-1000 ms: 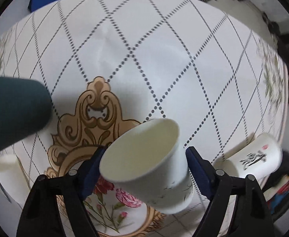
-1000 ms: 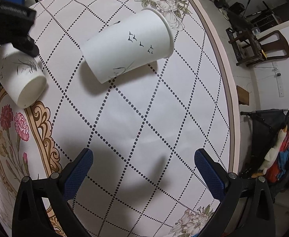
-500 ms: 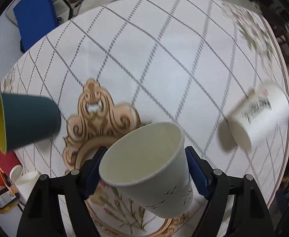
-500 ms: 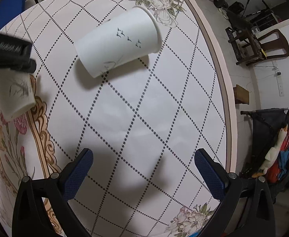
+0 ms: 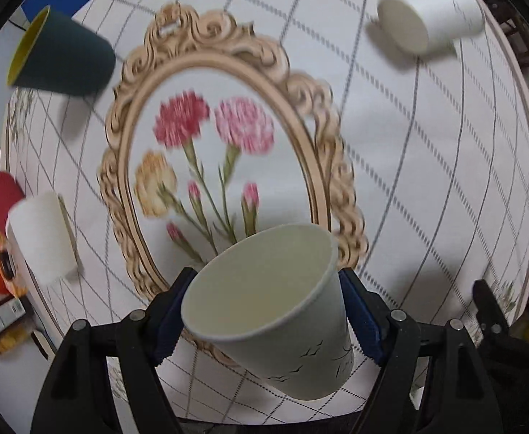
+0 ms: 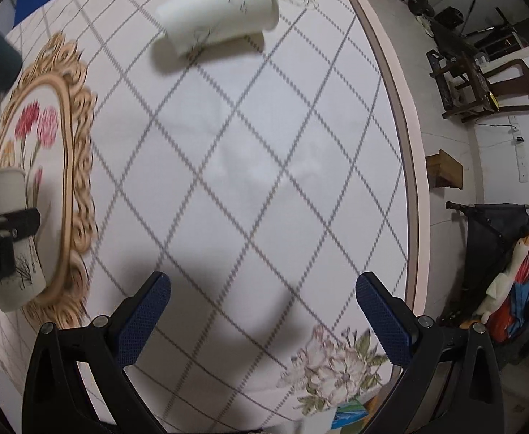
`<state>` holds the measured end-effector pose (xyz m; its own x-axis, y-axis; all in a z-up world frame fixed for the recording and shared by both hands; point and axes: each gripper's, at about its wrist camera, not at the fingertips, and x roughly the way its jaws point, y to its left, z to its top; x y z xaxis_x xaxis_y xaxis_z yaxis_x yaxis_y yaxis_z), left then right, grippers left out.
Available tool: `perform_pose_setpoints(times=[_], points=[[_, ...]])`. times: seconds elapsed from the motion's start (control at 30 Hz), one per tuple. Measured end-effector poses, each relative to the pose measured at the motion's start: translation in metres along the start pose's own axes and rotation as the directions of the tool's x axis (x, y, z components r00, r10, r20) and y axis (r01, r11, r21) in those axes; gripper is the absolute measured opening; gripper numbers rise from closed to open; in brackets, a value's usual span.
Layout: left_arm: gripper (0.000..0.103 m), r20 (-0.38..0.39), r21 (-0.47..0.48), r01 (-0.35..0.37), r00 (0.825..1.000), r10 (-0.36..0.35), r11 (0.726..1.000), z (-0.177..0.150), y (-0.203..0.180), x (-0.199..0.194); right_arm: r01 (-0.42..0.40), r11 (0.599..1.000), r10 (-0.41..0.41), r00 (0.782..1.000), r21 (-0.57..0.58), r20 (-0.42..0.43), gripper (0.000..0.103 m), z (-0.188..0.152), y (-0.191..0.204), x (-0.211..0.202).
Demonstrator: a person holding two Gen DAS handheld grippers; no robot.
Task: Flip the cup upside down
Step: 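Lift the white cup with the left tool and turn it upright, then set the cup upright on the flower oval and open the left tool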
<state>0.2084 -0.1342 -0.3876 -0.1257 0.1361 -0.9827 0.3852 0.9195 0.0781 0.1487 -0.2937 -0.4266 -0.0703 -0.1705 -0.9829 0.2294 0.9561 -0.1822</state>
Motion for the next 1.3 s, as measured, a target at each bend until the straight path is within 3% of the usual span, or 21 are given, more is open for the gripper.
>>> perform_pose_setpoints(times=[0.23,0.33,0.47,0.83,0.97,1.07,1.3], points=[[0.077,0.003,-0.017,-0.012,1.000,0.012,1.000,-0.024,-0.017,0.024,0.000,1.000,-0.001,1.000,-0.017,-0.014,0.103,-0.038,-0.011,0.010],[0.077,-0.004,-0.020,-0.014,1.000,0.014,1.000,0.002,-0.030,0.031,0.002,1.000,-0.003,1.000,-0.010,-0.011,0.103,-0.047,-0.012,0.010],[0.077,0.001,0.002,-0.040,0.999,0.040,0.999,0.003,-0.052,0.039,0.002,1.000,-0.002,1.000,-0.003,-0.002,0.103,-0.056,-0.016,0.005],[0.078,0.023,0.036,-0.060,0.998,0.059,0.998,0.033,-0.076,0.043,0.004,1.000,-0.004,1.000,0.009,0.005,0.103,-0.051,-0.012,-0.002],[0.079,0.040,0.032,-0.048,0.998,0.046,0.998,0.037,-0.078,0.037,0.002,1.000,-0.002,1.000,0.019,0.010,0.103,-0.048,-0.014,-0.005],[0.086,0.053,0.020,-0.029,0.998,0.028,0.999,0.031,-0.081,0.030,0.007,1.000,-0.007,1.000,0.029,0.014,0.103,-0.047,-0.019,-0.007],[0.087,0.080,-0.036,0.016,0.997,-0.013,0.999,0.029,-0.062,0.006,-0.011,0.999,0.010,0.999,0.042,0.033,0.103,-0.042,-0.029,-0.014]])
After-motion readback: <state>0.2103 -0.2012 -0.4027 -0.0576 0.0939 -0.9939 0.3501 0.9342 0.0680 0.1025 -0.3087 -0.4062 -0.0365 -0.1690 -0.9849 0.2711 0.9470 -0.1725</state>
